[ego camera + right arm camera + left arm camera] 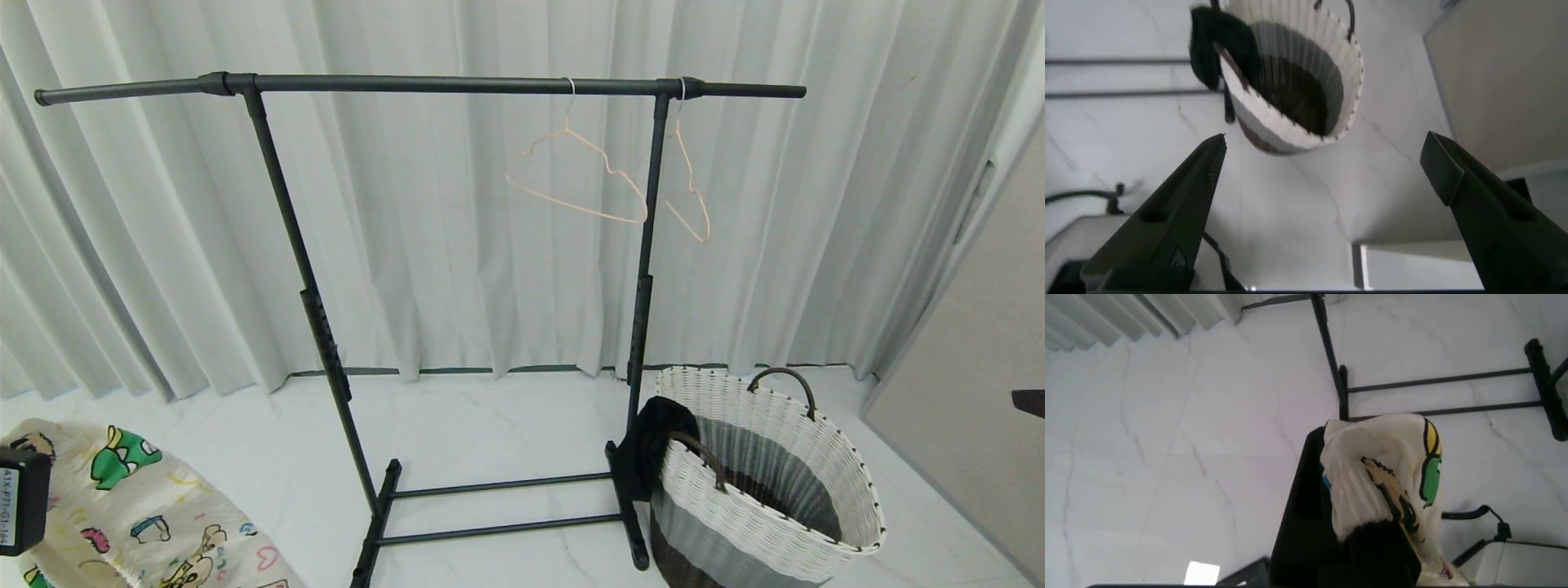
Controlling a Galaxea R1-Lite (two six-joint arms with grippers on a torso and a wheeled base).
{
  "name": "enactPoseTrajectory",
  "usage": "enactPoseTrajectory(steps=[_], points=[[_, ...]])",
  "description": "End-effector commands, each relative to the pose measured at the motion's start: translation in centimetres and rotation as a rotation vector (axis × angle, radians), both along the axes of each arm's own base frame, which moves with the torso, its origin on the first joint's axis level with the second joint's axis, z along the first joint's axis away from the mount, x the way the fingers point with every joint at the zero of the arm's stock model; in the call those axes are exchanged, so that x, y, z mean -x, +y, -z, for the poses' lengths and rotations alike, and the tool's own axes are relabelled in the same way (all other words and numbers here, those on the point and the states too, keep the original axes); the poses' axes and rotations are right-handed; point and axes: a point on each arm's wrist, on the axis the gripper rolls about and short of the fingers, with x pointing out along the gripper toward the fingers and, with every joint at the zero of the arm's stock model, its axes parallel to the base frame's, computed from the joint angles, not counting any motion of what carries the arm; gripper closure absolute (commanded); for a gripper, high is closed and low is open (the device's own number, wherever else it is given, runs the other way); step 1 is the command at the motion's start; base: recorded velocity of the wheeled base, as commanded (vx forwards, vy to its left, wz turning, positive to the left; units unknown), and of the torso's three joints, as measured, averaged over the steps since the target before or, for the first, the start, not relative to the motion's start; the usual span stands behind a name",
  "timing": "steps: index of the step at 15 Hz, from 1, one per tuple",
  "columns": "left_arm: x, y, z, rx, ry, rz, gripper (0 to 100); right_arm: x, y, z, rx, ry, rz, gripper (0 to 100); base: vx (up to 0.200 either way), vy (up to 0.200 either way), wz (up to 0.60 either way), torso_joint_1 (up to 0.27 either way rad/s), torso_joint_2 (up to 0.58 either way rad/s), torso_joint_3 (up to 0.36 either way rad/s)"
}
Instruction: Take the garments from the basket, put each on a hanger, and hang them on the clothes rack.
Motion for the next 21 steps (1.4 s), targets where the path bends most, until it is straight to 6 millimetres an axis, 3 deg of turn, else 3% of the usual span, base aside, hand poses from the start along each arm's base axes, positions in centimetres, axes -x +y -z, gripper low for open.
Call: enactPoseTrajectory(steps=[1,13,18,21], points=[[-0.1,0.0,0.1,-0.001,0.008,-0.001,100,-0.4,0.1,0.1,-0.001,0.002,-0.001,0,0.0,0.0,0.0,0.193,-0.46,-0.281],[-0.4,0.0,0.2,-0.016,0.021,0.01,100,-2.1,0.8,-0.6,-0.03,-0.087,-0.011,0,0.0,0.0,0.0,0.213,-0.49,-0.279],[-0.6,0.0,0.2,-0.021,0.016,0.011,100,-4.8,1.8,-1.2,-0.075,-0.177,-0.03,0,0.0,0.0,0.0,0.048,-0.1,-0.055],[-0.5,0.0,0.1,-0.024,0.012,0.013,100,-5.7,2.1,-1.0,-0.075,-0.179,-0.03,0,0.2,0.0,0.0,0.004,-0.01,-0.006]])
